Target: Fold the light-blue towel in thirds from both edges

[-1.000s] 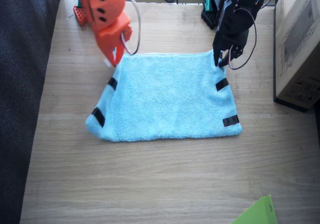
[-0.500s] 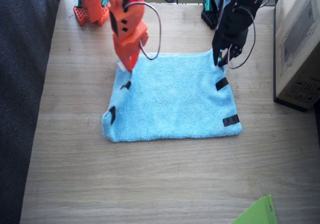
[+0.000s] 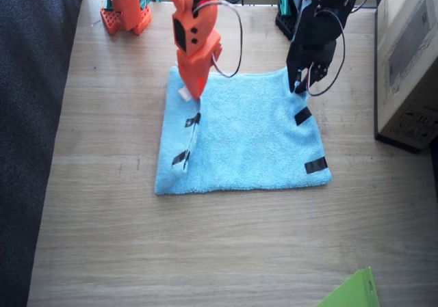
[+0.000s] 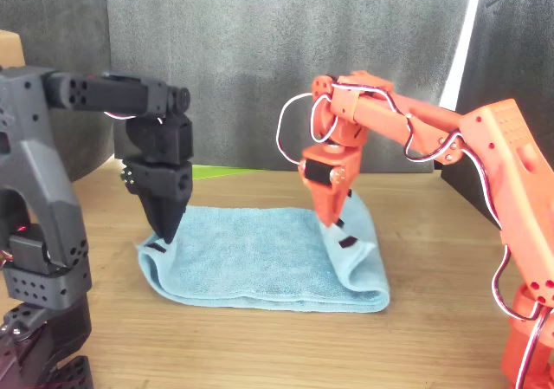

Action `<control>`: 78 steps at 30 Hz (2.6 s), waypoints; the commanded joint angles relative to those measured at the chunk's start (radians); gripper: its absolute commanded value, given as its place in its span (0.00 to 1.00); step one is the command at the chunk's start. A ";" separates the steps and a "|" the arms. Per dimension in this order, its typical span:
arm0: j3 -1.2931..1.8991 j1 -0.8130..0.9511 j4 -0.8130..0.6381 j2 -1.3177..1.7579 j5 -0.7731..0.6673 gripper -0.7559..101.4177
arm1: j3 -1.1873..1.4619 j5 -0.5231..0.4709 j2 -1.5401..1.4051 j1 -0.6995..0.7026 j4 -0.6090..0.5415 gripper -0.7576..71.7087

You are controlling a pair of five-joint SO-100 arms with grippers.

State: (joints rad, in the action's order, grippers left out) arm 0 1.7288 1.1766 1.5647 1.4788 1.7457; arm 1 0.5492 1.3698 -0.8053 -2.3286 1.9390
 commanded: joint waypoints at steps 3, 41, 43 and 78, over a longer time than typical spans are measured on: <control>-0.041 0.003 0.009 0.008 -0.002 0.01 | -0.075 0.008 0.014 -0.041 0.008 0.01; -0.373 -0.118 0.144 -0.158 0.012 0.01 | 0.198 -0.032 -0.255 0.362 0.002 0.31; -0.411 -0.147 0.163 -0.176 0.014 0.01 | 0.262 -0.041 -0.281 0.403 -0.023 0.32; -0.914 -0.440 0.439 -0.367 0.058 0.01 | 0.353 -0.040 -0.242 0.437 -0.083 0.34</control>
State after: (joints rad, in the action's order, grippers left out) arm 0 0.8851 0.7378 1.9773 1.1137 1.7902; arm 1 0.9112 1.3192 -1.0370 -1.8883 1.8592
